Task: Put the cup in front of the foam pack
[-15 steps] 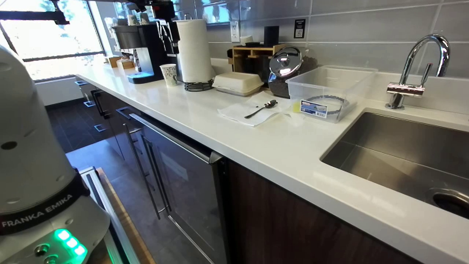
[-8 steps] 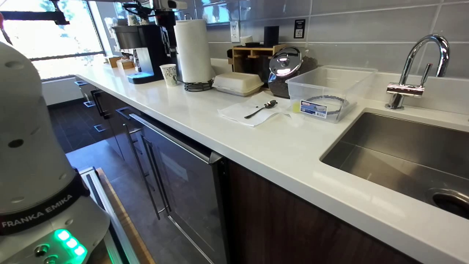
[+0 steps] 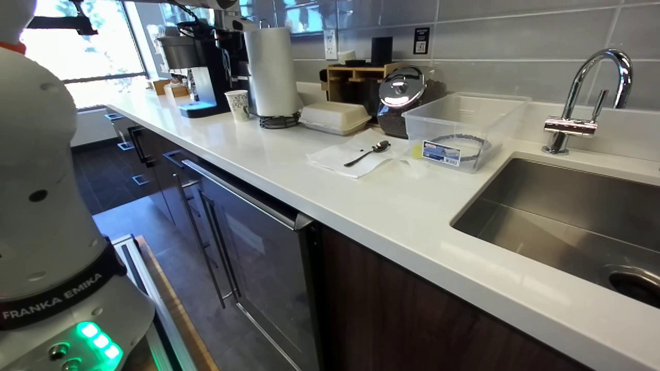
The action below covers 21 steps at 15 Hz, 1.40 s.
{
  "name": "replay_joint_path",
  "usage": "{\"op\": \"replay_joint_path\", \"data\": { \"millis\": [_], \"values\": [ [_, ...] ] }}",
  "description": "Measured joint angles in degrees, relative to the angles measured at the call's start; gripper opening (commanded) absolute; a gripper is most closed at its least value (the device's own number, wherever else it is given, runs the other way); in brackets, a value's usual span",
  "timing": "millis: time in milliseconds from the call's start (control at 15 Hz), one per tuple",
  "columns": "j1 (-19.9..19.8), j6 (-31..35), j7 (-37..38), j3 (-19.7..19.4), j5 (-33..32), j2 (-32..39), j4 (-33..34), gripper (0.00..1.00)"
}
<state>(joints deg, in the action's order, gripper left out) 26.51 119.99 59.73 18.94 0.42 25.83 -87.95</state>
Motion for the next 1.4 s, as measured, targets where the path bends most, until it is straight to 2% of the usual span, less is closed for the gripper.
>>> {"op": "replay_joint_path", "data": {
  "millis": [333,533,1200,1400],
  "values": [
    [7.3,-0.6,0.0,-2.4,-1.3,10.7,12.9,1.00],
    [9.0,-0.6,-1.4,-2.4,-1.3,13.8,17.1,1.00],
    [9.0,-0.7,-2.3,-2.6,-1.3,14.3,18.2,1.00],
    [9.2,-0.1,2.1,-3.1,-1.4,14.2,18.2,1.00]
  ]
}}
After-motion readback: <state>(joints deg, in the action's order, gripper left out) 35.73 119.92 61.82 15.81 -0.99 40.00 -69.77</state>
